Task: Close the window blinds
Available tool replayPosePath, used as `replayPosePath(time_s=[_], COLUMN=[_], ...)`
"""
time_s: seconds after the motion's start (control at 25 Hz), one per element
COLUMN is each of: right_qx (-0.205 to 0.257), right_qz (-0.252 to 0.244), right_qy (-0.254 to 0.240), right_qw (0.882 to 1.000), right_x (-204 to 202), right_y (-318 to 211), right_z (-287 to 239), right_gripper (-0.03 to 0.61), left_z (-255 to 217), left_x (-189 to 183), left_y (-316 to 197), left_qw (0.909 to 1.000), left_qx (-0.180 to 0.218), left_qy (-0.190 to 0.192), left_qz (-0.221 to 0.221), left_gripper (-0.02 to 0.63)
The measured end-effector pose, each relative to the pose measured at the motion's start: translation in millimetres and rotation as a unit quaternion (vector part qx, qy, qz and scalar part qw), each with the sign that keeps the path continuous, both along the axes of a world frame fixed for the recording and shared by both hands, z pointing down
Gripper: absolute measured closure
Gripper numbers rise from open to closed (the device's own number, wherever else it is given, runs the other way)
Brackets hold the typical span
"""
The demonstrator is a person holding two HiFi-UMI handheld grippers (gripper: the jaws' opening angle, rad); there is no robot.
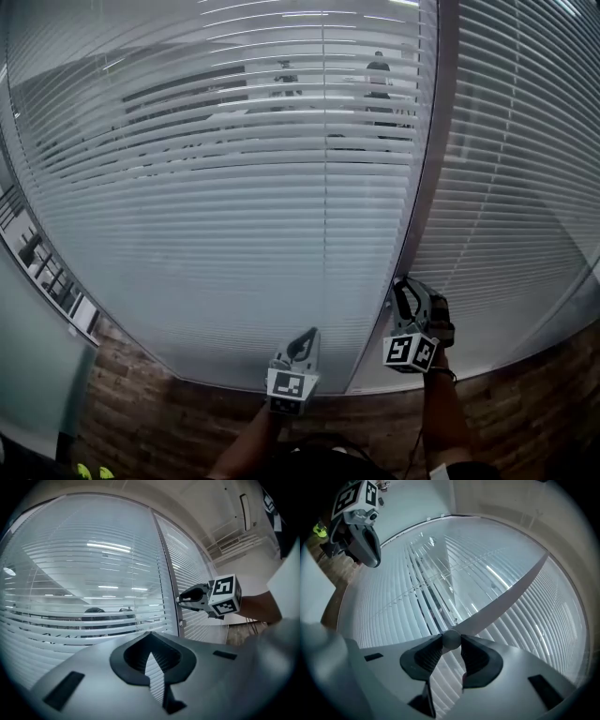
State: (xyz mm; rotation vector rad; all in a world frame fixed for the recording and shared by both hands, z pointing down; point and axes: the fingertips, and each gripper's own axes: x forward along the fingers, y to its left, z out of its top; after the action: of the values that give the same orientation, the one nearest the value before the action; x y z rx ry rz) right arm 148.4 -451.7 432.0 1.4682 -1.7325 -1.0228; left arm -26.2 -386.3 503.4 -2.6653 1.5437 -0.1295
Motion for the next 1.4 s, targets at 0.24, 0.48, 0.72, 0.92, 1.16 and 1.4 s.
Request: replayPosePath(time_s=[0.24,0.48,0.72,0.92,1.16,1.4], right_qx=[0.025,-0.048,-0.048,-0.049,-0.033,-0.022], right_qz=[-0.013,-0.034,-0.032,-0.034,-0.007,0.003], right_qy=[-0.164,-0.479,-0.578,-0.559,-0.41,-0.236], right_qw=[0.986,0.876,0.814,0.827,0.911,0.972], right_x=[-2.0,12.9,18.7,18.0,12.3,5.7], right_y=[11.3,0.4,-1.7,-3.4,-0.5,-1.8], right_z=[-9.7,-1.2,-4.7,-3.4,-4.9,-2.9], right_gripper=[0.451,0.44,0.442,0.449,0.451,0.451], left_z=[2.3,5.4,7.4,8.0,10.3,5.5], left_x=[-4.2,-3.0,-3.1,-5.3,-7.9,-7.1], left_y=[-0.4,2.9,3.5,1.9,2.8,0.0], left_qw=[0.9999,0.9999,0.9999,0.9997,0.9998,0.998], left_qx=[-0.008,-0.01,-0.013,-0.017,-0.019,-0.037], left_qy=[0.008,0.006,0.004,0.015,0.009,0.051], left_qz=[-0.006,-0.002,0.001,0.0,-0.002,0.009], left_gripper=[0.62,0.62,0.62,0.62,0.62,0.62])
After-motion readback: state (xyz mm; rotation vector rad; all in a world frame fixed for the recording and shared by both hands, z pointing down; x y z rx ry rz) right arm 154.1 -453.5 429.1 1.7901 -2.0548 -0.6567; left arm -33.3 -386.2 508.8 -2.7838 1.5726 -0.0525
